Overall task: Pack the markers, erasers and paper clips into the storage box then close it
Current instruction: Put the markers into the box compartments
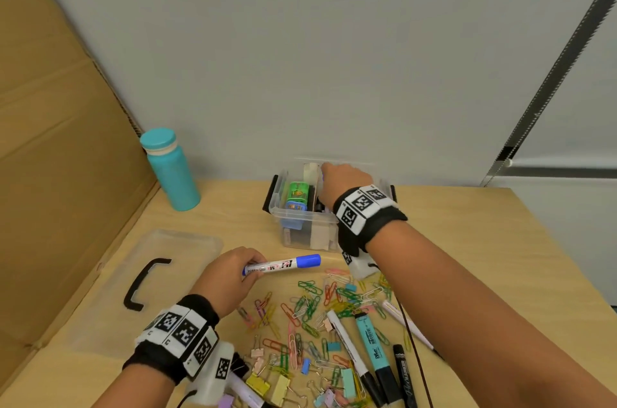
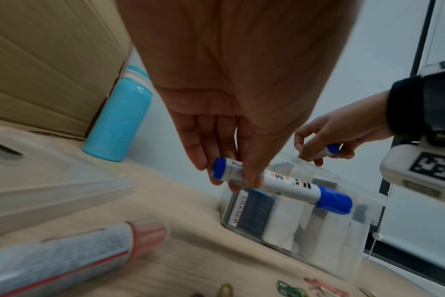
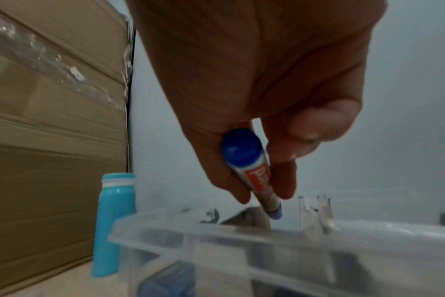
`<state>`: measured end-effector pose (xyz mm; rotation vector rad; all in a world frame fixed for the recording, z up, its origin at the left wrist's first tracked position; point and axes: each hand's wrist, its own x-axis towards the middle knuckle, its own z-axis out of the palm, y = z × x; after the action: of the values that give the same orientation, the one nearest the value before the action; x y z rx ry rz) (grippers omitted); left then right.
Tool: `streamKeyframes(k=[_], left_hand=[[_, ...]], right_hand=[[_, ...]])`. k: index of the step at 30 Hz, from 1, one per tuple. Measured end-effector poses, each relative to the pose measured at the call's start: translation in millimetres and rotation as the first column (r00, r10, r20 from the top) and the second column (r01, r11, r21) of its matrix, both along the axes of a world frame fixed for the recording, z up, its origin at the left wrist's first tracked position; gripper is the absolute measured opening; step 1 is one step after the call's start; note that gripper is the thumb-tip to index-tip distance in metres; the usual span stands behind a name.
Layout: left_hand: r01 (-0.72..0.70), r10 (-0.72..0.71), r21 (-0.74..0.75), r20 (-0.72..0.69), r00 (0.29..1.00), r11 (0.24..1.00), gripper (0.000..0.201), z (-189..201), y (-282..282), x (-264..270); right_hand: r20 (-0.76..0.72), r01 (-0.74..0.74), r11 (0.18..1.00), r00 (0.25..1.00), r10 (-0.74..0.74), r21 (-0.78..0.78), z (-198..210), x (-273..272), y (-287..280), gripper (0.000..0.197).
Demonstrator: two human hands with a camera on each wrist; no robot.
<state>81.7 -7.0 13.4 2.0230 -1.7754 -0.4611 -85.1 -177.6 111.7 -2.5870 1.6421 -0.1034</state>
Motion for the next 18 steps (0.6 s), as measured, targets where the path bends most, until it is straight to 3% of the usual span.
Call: streamKeyframes(k=[5, 10, 14, 18], left_hand=[[-0.026, 0.026, 0.018, 0.009, 1.0, 1.0, 0.019, 0.8, 5.8, 8.6], [-0.017, 0.017, 0.024, 0.02, 1.0, 1.0, 0.019, 4.2, 8.7, 9.2], [-0.006, 0.005, 0.029, 0.02, 1.0, 1.0, 0.018, 5.7, 9.8, 10.2], [-0.003, 0.003, 0.029, -0.002, 1.0, 1.0, 0.019, 5.7, 14.8, 11.4]], right_hand=[[-0.216, -0.008, 0.995, 0.976, -0.014, -0.097, -15.7, 19.5, -10.4, 0.019], [-0.307, 0.024, 0.999, 0.951, -0.035, -0.04, -30.8, 22.9, -23.5, 0.023], [-0.245, 0.081, 0.997, 0.966, -0.077, 0.004, -35.1, 22.2, -26.0, 0.031], [0.081, 0.069, 0.994, 0.995, -0.062, -0.086, -29.3, -7.4, -15.7, 0.031]])
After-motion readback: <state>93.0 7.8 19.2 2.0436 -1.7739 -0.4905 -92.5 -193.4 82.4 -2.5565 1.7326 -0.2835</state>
